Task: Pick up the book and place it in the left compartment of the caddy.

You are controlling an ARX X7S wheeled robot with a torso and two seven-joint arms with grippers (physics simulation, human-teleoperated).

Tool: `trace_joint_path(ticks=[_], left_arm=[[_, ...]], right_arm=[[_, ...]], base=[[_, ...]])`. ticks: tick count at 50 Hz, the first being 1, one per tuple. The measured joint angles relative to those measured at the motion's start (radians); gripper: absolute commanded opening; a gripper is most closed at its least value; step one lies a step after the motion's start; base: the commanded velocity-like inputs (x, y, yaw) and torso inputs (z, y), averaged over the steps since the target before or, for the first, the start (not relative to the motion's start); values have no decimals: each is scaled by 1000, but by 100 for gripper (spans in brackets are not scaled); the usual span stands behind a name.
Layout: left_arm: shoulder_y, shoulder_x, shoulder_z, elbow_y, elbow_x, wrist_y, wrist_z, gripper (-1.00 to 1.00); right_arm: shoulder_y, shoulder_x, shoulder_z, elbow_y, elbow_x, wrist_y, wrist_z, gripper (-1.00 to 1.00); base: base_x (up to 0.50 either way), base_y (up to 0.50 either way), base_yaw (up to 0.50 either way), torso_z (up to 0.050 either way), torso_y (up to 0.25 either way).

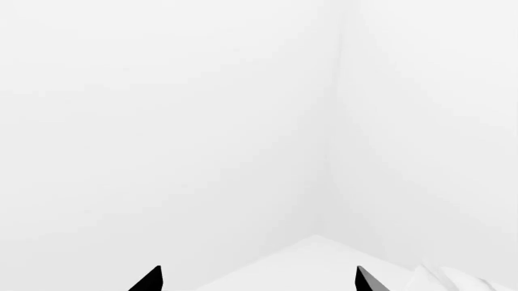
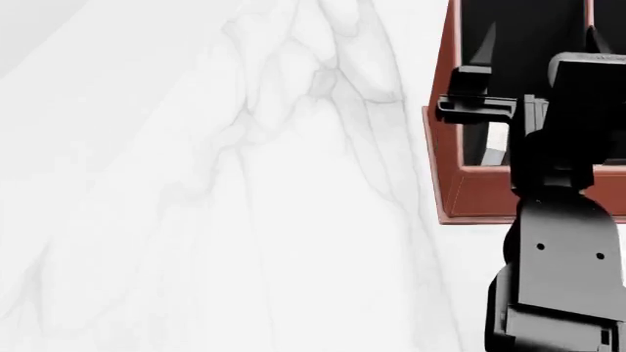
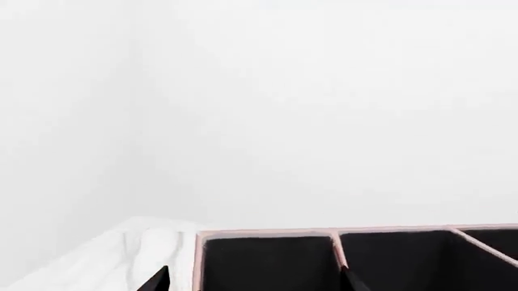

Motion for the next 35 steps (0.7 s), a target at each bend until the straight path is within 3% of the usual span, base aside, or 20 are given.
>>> trace_joint_path(ticks=[16, 35], left_arm=[[-5, -4, 5, -1, -2, -2, -3, 100], [-3, -6, 11, -2, -2, 5, -5, 100]], right_arm=[[-157, 0, -25, -410, 6, 6, -8, 100], [-232, 16, -47, -558, 5, -94, -7, 100]], base=[[0, 0, 0, 0, 0], [0, 0, 0, 0, 0]])
